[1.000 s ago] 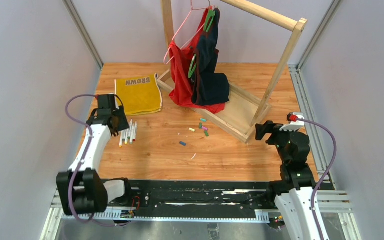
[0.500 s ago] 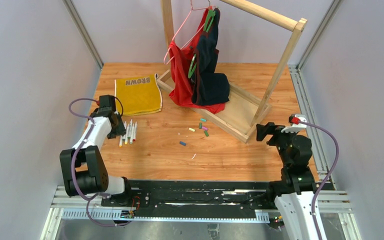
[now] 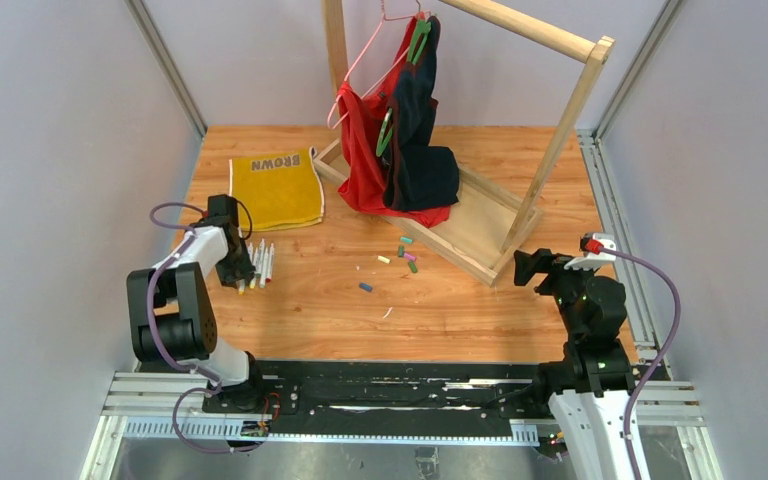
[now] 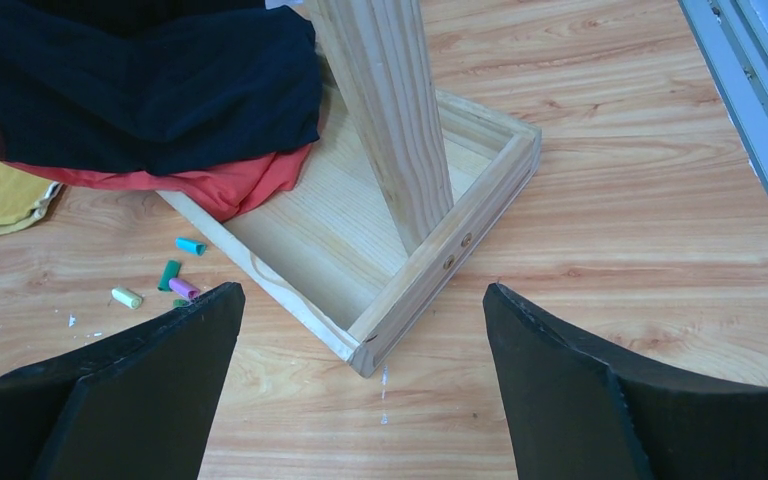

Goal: Insert the pens into the pen caps
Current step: Pick up the pen from the center of the board.

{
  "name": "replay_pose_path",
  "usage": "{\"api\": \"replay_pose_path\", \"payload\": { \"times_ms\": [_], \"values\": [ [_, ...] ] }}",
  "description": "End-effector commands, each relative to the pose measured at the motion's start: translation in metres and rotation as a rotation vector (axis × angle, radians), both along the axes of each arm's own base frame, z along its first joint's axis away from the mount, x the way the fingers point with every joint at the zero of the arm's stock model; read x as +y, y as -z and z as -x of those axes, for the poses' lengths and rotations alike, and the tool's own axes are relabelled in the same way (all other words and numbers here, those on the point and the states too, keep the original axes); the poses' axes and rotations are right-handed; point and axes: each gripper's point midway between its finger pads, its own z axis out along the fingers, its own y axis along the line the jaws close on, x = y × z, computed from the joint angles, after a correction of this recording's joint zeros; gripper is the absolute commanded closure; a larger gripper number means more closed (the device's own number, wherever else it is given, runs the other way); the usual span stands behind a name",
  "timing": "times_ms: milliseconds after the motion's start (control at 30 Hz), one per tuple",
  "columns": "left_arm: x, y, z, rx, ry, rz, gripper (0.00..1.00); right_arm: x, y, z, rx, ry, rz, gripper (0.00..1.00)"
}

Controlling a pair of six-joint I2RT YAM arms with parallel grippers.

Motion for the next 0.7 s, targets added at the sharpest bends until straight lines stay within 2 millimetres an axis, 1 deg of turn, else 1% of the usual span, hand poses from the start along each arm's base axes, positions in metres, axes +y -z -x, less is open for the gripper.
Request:
{"api": "replay_pose_path", "payload": {
  "times_ms": [0,67,167,500,667],
  "values": [
    [0.005,0.002,0.001,0.034,-0.013,-0.006,0.67,0.0,-0.004,0.002,-0.012,0.005,-0.008,0.09],
    [0.006,0.002,0.001,0.035,-0.019,-0.011,0.7,0.0,-0.003,0.001,-0.011,0.008,-0.007,0.09],
    [0.007,0.004,0.001,0.04,-0.021,-0.012,0.7,-0.001,-0.003,0.001,-0.01,0.009,-0.008,0.09],
    [0.005,0.019,0.005,0.112,-0.021,0.007,0.7,-0.001,-0.002,0.001,-0.007,0.012,-0.008,0.08],
    [0.005,0.024,0.006,0.136,-0.018,0.014,0.79,-0.002,0.0,0.001,-0.004,0.019,-0.007,0.08]
  ]
}}
